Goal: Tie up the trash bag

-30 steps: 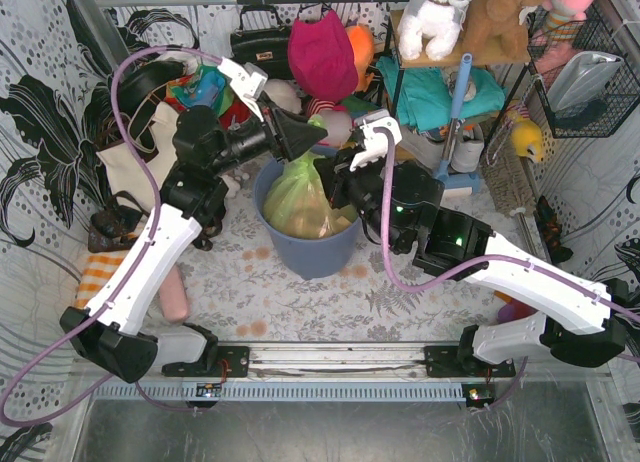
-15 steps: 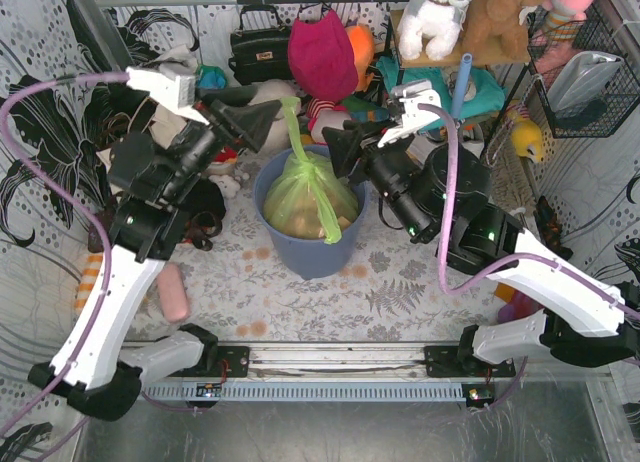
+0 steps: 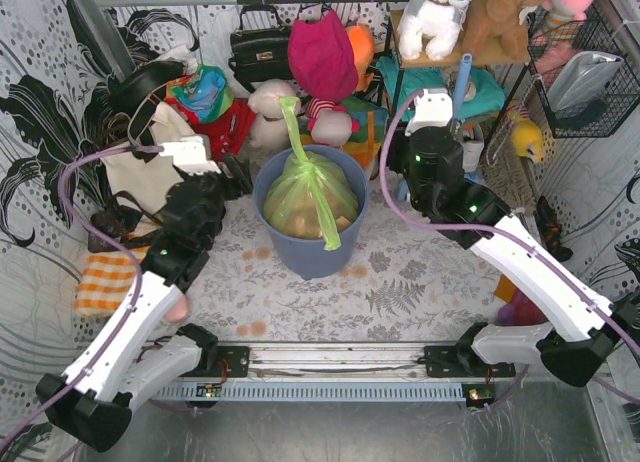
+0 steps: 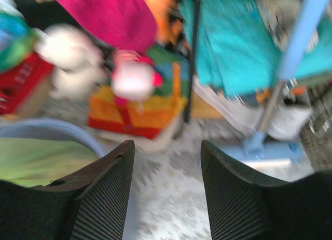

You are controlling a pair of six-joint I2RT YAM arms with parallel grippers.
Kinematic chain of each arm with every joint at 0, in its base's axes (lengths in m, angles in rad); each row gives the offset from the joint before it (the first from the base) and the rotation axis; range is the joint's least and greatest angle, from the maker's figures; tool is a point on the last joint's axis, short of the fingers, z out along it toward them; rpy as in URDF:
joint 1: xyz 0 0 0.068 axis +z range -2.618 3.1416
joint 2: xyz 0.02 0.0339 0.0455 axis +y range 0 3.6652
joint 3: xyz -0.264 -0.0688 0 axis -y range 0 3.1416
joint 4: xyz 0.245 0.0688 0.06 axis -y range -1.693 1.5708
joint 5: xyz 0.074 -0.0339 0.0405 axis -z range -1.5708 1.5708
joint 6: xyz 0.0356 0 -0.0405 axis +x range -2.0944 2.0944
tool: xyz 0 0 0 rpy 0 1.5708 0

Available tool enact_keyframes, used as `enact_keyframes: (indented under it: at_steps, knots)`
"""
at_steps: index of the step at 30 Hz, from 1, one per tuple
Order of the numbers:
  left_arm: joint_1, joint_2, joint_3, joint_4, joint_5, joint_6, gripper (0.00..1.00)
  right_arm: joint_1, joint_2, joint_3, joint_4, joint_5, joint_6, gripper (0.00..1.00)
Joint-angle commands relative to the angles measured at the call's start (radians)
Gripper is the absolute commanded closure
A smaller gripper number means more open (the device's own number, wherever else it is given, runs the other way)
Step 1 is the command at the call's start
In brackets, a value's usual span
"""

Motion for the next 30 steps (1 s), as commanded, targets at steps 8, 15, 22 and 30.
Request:
enact_keyframes:
  at_steps: [8, 15, 22, 30]
  knots:
    - [0.086, 0.029, -0.281, 0.158, -0.194, -0.116, 0.15, -0.361, -0.098, -0.477, 0.113, -0.138, 0.113, 0.29]
    - [0.12, 0.018, -0.39, 0.244, -0.277, -0.166, 0.12, -0.493, -0.124, -0.801, 0.348, -0.127, 0.153, 0.02]
    - [0.12, 0.062, -0.526, 0.349, -0.413, -0.215, 0.02, -0.561, -0.081, -1.035, 0.664, 0.02, 0.07, 0.03]
    - [0.12, 0.132, -0.744, 0.73, -0.472, -0.103, 0.02, -0.578, -0.001, -1.139, 0.967, 0.075, -0.125, 0.03]
